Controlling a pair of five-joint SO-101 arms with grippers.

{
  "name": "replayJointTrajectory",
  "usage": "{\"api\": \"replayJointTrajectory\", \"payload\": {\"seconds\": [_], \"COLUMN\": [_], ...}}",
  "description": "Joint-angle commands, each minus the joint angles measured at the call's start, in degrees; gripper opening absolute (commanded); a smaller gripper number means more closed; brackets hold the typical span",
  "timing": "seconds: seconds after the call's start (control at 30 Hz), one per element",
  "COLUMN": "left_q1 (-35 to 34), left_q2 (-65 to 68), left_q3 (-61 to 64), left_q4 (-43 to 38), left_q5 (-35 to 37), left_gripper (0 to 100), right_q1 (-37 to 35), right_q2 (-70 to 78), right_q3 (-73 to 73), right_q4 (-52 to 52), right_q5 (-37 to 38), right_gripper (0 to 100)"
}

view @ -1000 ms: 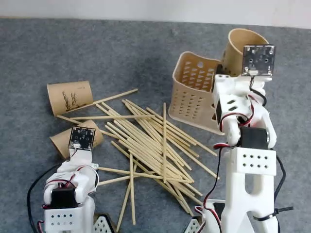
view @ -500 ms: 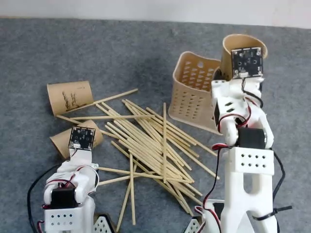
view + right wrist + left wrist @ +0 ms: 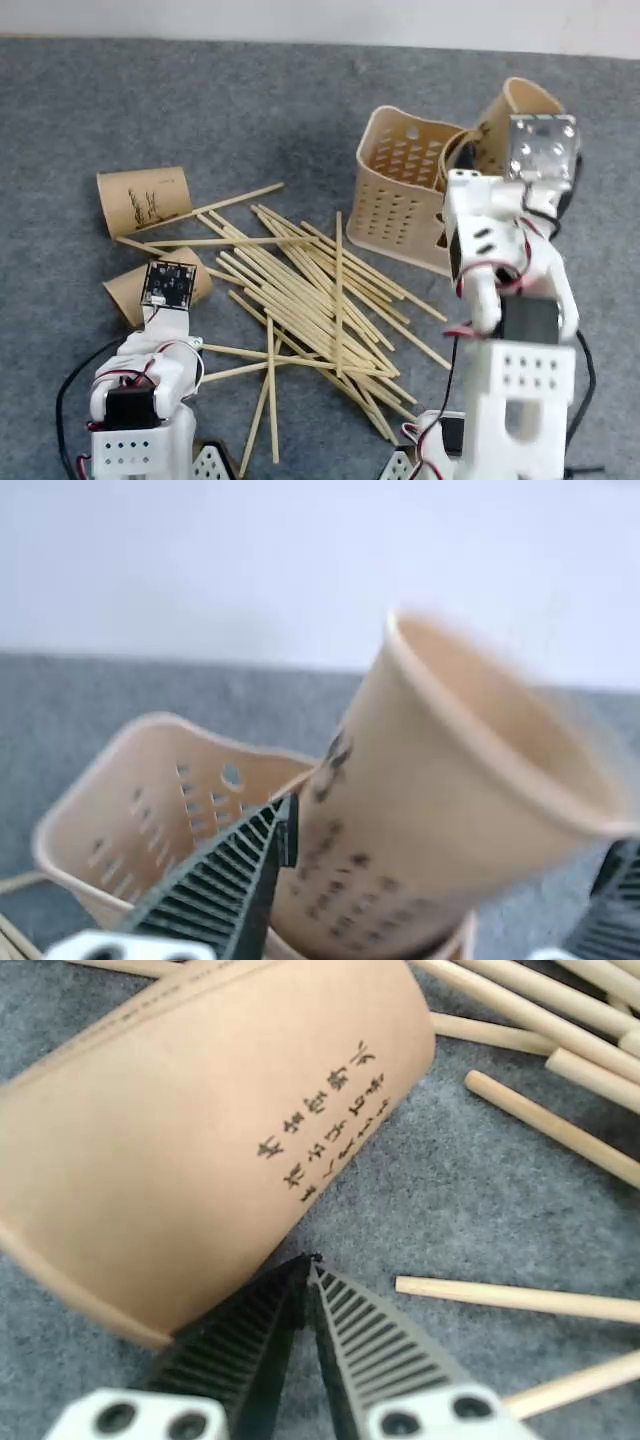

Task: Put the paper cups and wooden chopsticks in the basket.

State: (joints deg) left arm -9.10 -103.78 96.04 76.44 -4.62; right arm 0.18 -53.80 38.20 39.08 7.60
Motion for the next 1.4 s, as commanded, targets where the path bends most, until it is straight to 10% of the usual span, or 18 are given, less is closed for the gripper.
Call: {"api": "replayJointTrajectory", "payload": {"seconds": [0.0,0.3,0.57,0.97,1.37], "left_q1": [-0.5,-0.5,-0.5,-0.5,-0.5], "left_q2": [-0.3,-0.3,-0.3,-0.3,-0.3], "left_q3": [1.1,1.1,1.1,1.1,1.1], "left_q4": [0.4,0.4,0.4,0.4,0.4], "left_q5": [0.4,0.4,0.4,0.4,0.4], "left_gripper": [1,1,1,1,1], "right_q1": [-1.3,-1.0,-1.2,-5.9,-8.8], "right_q2": [-6.8,-10.5,-10.8,-10.8,-10.8], "right_q3": [-1.2,-1.2,-1.0,-0.8,7.2], "right_q4": [2.1,2.2,2.7,28.4,30.0], "right_q5": [-0.3,-0.7,-0.5,-0.7,-0.7], "right_gripper": [42.3,39.1,0.0,0.6,0.6]}}
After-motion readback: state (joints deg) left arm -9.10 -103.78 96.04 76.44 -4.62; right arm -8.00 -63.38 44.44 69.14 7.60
